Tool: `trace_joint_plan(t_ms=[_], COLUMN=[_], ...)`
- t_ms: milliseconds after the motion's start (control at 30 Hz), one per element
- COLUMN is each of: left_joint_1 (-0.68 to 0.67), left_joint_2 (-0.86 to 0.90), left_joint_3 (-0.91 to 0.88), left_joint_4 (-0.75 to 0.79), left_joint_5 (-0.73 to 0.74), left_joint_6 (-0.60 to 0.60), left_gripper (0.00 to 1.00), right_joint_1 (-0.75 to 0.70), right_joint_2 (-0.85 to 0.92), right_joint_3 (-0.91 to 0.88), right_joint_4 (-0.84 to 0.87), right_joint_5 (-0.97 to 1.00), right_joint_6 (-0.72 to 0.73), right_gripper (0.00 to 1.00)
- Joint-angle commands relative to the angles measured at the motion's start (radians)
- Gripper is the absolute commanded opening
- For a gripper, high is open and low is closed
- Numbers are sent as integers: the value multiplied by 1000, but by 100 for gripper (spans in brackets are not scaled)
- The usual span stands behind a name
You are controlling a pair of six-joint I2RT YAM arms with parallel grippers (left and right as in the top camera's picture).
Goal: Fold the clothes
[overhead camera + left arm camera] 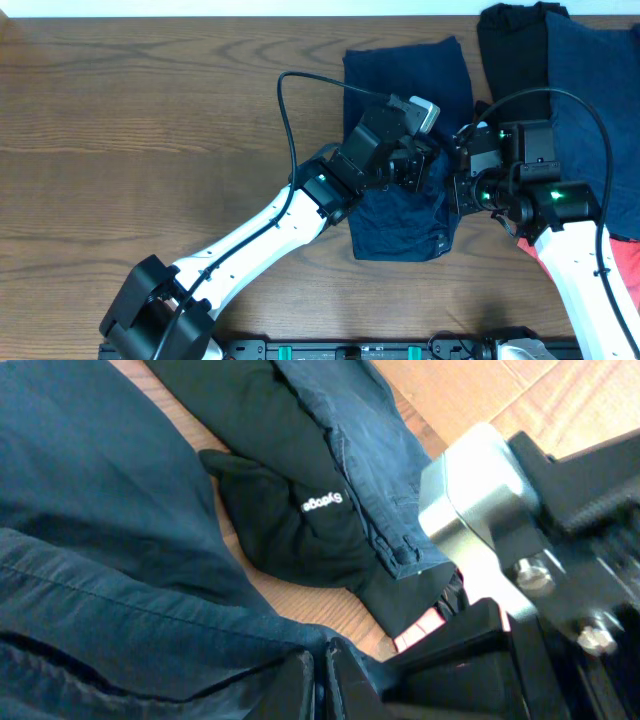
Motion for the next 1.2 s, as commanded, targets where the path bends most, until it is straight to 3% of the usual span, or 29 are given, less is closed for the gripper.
trace_joint_plan(t_ms=[0, 67, 133, 200, 267, 400, 533, 833, 1067, 1167], left_joint_1=[5, 5, 7, 16, 31, 63, 78, 80, 80, 76], left_joint_2=[-2, -2, -5, -11, -21, -35, -27, 95, 223, 268], left_joint_3=[5, 5, 5, 5, 5, 5, -9, -36, -36, -36], left_joint_4=[6, 0, -34, -91, -175, -364, -501, -465, -378, -367], left_joint_5=[8, 8, 7, 7, 7, 7, -6, 0, 61, 62], left_joint_6=[9, 9, 10, 10, 10, 9, 9, -2, -165, -245], left_gripper=[6, 8, 48, 80, 93, 95, 95, 92, 90, 83], right_joint_1=[7, 3, -7, -25, -50, -131, -215, -237, -237, -237], right_joint_2=[11, 10, 3, -8, -17, -25, -25, -25, -25, -25], right_joint_3=[10, 10, 10, 10, 10, 10, 10, 10, 10, 10], right_joint_4=[16, 48, 77, 83, 74, -3, -67, -138, -140, -141], right_joint_5=[46, 74, 164, 288, 402, 598, 620, 610, 610, 600], right_joint_6=[28, 85, 174, 266, 333, 472, 500, 499, 499, 499], right_gripper=[1, 1, 1, 1, 1, 1, 1, 1, 1, 1])
